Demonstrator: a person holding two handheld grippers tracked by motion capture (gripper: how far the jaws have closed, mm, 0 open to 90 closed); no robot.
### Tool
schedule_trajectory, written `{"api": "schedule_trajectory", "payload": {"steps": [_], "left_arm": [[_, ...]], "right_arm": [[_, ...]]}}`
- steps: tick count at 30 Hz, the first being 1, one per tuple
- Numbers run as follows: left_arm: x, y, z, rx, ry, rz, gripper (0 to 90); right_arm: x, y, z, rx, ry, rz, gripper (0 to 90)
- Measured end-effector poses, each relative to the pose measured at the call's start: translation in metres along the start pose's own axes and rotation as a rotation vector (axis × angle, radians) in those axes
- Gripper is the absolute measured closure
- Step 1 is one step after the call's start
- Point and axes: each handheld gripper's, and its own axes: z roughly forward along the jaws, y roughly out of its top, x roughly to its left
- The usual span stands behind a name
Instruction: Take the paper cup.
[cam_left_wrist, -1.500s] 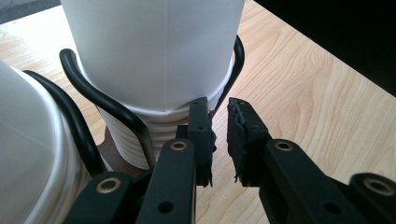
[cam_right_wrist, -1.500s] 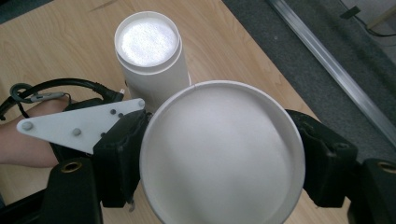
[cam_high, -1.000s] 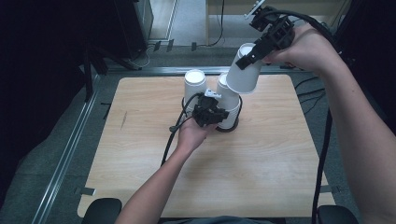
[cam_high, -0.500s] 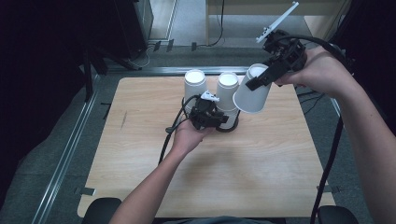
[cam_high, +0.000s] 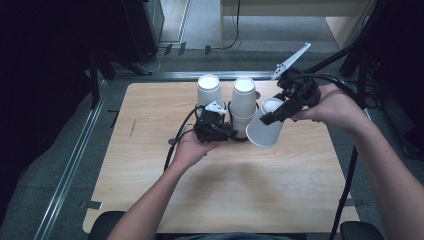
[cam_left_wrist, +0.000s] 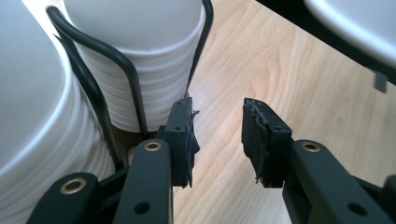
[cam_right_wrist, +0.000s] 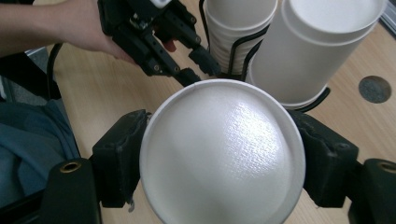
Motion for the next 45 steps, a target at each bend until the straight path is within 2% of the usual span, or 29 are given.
{"api": "schedule_trajectory", "payload": {"steps": [3, 4, 6, 9, 12, 16, 23, 27, 30, 35, 38, 44, 45], "left_arm": [[0.003, -0.004, -0.002, 0.006, -0.022, 0.000, 62.9], [0.006, -0.008, -0.004, 0.013, -0.046, -0.002, 61.6], [0.007, -0.009, -0.005, 0.016, -0.048, -0.002, 61.2], [0.009, -0.013, -0.007, 0.038, -0.059, 0.018, 59.9], [0.013, -0.018, -0.015, 0.024, -0.092, 0.033, 58.5], [0.015, -0.021, -0.019, 0.030, -0.098, 0.043, 56.7], [0.017, -0.034, -0.024, 0.025, -0.135, 0.076, 52.8], [0.017, -0.036, -0.024, 0.030, -0.141, 0.095, 50.5], [0.020, -0.041, -0.026, 0.008, -0.160, 0.087, 48.8], [0.023, -0.047, -0.026, 0.008, -0.168, 0.073, 46.1], [0.025, -0.050, -0.025, 0.021, -0.177, 0.071, 45.5], [0.026, -0.053, -0.026, 0.049, -0.205, 0.072, 37.0], [0.027, -0.053, -0.026, 0.052, -0.209, 0.078, 31.4]], "right_arm": [[0.000, -0.005, 0.008, 0.002, 0.013, -0.001, 25.4], [0.000, -0.009, 0.014, 0.009, 0.017, -0.004, 25.4], [0.001, -0.012, 0.019, 0.012, 0.013, -0.010, 25.4], [0.003, -0.019, 0.030, 0.020, 0.018, -0.033, 25.4], [0.004, -0.025, 0.044, 0.027, 0.014, -0.041, 25.5], [0.005, -0.031, 0.055, 0.024, 0.030, -0.037, 25.4], [0.012, -0.045, 0.083, 0.016, 0.052, -0.092, 25.3], [0.014, -0.049, 0.089, 0.005, 0.063, -0.090, 25.3], [0.015, -0.054, 0.100, 0.004, 0.076, -0.082, 25.3], [0.016, -0.061, 0.112, 0.012, 0.083, -0.091, 25.3], [0.017, -0.066, 0.122, 0.015, 0.089, -0.080, 25.3], [0.017, -0.069, 0.133, -0.016, 0.112, -0.069, 25.3], [0.017, -0.070, 0.136, -0.036, 0.107, -0.073, 25.3]]}}
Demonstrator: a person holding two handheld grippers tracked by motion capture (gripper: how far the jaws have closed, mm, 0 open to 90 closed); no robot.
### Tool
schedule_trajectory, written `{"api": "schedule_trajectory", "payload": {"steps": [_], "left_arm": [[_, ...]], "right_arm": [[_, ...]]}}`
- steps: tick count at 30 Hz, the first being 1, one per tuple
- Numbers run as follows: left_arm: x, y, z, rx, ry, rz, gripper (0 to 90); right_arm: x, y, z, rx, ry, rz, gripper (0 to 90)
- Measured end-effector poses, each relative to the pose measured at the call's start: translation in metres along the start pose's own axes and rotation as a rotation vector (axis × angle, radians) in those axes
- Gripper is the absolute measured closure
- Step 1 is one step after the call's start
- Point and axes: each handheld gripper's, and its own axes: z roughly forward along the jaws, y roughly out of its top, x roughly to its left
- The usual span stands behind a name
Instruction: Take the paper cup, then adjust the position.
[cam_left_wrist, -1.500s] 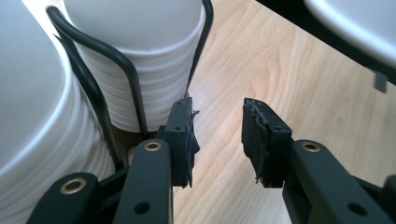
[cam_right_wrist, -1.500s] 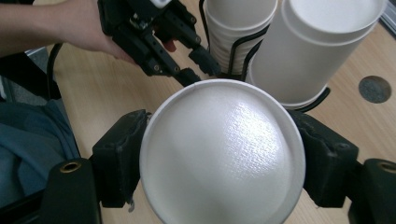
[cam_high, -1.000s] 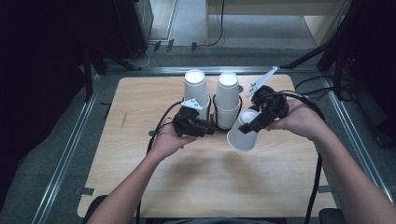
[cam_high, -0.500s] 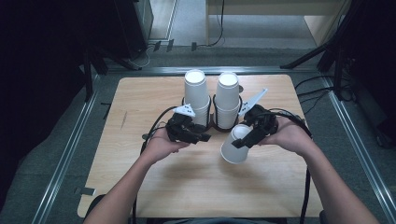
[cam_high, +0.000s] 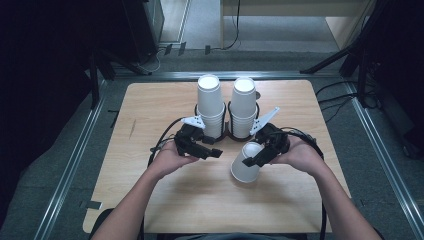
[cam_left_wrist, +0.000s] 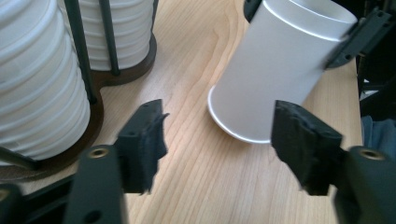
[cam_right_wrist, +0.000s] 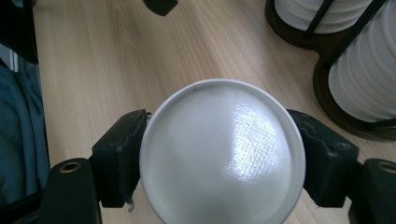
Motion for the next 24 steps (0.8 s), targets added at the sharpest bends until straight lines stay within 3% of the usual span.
{"api": "schedule_trajectory", "payload": {"steps": [1, 5, 10, 19, 24], "left_arm": [[0.000, -0.001, -0.001, 0.000, 0.002, 0.006, 31.4], [-0.001, -0.004, -0.001, 0.000, 0.020, 0.020, 13.8], [0.001, -0.007, 0.002, 0.021, -0.011, 0.006, 2.3], [-0.002, -0.007, 0.011, 0.031, -0.058, 0.023, 0.0], [-0.005, -0.007, 0.019, 0.043, -0.079, 0.044, 0.0]], "right_arm": [[0.000, 0.000, 0.000, 0.000, 0.000, 0.000, 25.3], [-0.002, -0.002, 0.003, -0.028, 0.000, 0.011, 25.3], [-0.005, -0.006, 0.004, -0.044, 0.006, 0.022, 25.3], [-0.008, -0.003, 0.009, -0.079, 0.032, 0.037, 25.4], [-0.009, 0.001, 0.005, -0.134, 0.056, 0.047, 25.4]]}}
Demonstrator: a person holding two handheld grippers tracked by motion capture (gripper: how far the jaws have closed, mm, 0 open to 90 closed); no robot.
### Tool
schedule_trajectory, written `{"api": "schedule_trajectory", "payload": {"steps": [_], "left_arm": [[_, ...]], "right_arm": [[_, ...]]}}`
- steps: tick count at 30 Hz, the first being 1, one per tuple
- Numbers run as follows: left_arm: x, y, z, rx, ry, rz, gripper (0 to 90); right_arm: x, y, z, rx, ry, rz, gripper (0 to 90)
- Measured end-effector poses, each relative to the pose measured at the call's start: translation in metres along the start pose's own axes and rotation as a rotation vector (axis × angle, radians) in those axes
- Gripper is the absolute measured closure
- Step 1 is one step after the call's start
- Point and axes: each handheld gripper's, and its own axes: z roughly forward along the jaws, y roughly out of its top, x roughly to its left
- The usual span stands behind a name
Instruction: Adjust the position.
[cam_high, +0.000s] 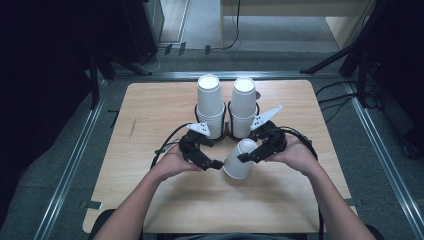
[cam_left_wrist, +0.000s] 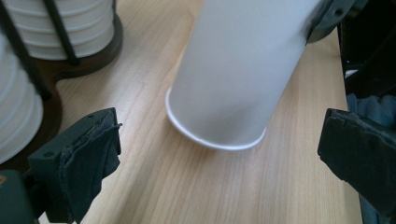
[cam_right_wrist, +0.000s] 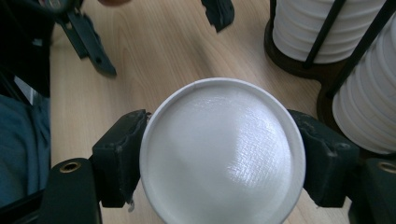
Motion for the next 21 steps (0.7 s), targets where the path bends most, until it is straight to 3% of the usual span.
{"api": "schedule_trajectory", "payload": {"steps": [4, 17, 21], "left_arm": [[-0.001, 0.001, 0.004, 0.006, -0.012, 0.015, 0.0], [-0.007, 0.007, 0.018, -0.002, -0.057, 0.049, 0.0], [-0.008, 0.007, 0.022, 0.004, -0.050, 0.062, 0.0]], "right_arm": [[0.000, 0.003, -0.002, -0.025, 0.017, 0.008, 25.4], [0.012, 0.017, -0.005, -0.081, 0.044, -0.034, 25.4], [0.014, 0.019, -0.004, -0.087, 0.048, -0.038, 25.4]]}}
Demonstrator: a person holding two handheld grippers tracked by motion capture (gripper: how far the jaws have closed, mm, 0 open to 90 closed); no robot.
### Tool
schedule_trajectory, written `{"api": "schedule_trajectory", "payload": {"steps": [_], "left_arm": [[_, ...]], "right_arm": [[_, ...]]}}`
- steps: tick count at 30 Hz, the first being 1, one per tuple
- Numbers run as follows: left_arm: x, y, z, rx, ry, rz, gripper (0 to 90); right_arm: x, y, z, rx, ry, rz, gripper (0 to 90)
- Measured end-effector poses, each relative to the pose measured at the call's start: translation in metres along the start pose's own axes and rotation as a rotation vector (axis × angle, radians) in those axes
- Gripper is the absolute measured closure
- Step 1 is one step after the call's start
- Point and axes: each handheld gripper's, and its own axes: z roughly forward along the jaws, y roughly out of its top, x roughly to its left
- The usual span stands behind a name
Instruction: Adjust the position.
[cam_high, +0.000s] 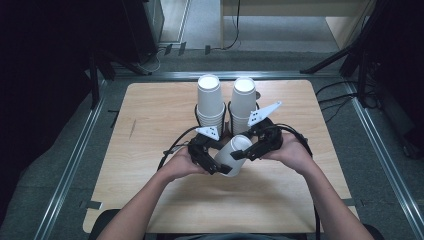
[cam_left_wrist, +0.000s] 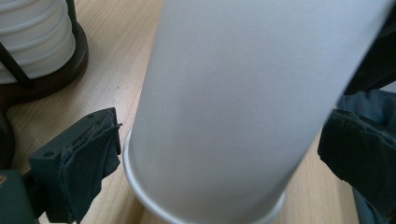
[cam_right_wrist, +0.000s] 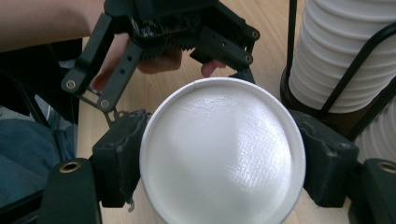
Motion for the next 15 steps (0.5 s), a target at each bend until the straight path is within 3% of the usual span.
{"api": "schedule_trajectory", "payload": {"steps": [9, 15], "left_arm": [[-0.0026, 0.0010, 0.0069, 0.001, 0.001, 0.032, 0.0], [-0.0039, 0.0010, 0.0030, -0.027, -0.006, 0.064, 9.4]], "right_arm": [[0.0030, 0.0036, -0.0007, -0.028, 0.023, 0.005, 25.4], [0.0020, 0.0035, -0.0010, -0.036, 0.027, 0.013, 25.5]]}}
